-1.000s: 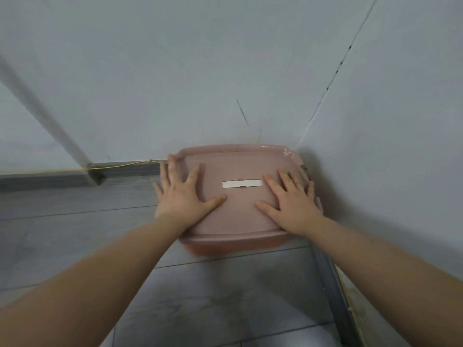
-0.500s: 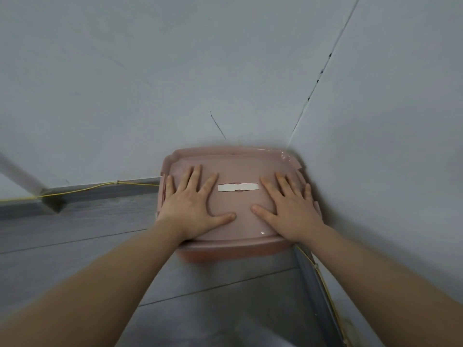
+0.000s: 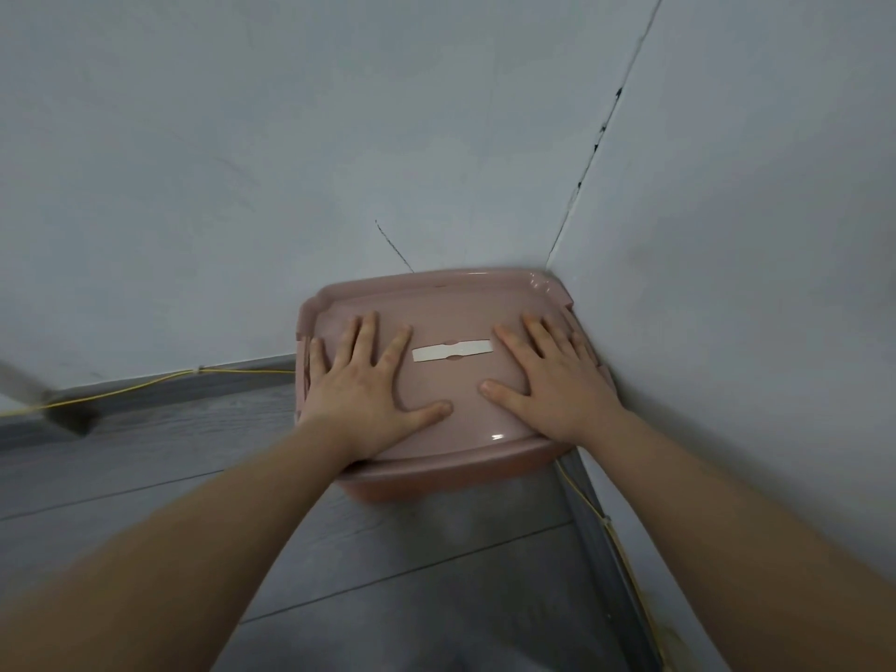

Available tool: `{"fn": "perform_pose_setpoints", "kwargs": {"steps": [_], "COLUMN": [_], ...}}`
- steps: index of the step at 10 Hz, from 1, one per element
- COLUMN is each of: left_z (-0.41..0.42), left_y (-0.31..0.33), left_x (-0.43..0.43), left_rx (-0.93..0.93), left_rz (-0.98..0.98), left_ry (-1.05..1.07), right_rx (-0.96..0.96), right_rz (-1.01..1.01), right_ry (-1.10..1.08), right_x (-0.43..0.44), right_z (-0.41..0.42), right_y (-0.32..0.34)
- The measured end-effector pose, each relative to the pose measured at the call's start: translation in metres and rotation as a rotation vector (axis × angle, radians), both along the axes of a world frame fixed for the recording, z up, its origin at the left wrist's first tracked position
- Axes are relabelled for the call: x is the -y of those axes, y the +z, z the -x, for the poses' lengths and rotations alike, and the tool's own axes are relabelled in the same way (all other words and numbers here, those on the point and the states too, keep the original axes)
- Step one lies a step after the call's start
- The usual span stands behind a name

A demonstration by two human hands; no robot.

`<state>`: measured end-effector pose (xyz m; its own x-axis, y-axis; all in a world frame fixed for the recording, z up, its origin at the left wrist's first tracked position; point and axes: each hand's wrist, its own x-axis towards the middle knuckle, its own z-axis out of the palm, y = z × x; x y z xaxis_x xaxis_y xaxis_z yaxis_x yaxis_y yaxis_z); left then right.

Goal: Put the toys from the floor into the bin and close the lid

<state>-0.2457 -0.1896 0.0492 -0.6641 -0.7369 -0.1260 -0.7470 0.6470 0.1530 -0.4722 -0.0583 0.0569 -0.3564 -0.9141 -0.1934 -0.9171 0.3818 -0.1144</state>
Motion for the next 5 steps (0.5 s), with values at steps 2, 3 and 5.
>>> {"fn": "perform_pose_setpoints", "kwargs": {"steps": [2,3,5], "left_z": [-0.008,-0.020,-0.067], "left_y": [0.008,0.019,0.032], "left_x": [0.010,0.006,-0.023], "left_rx": [-0.119,-0.281,-0.128], "left_rz": [-0.198,-0.247,-0.123], "left_ry": [0.012,0.072,-0.118], "right_rx": [-0.062,-0.129,-0.173], "right_rz": [-0.019,-0.039,-0.083], "right_ry": [0.025,0.007,-0.101], "right_x": [-0.001,-0.001,-0.011], "right_z": [-0.002,-0.012,-0.049], "right_y": [0.001,0.010,0.032]}}
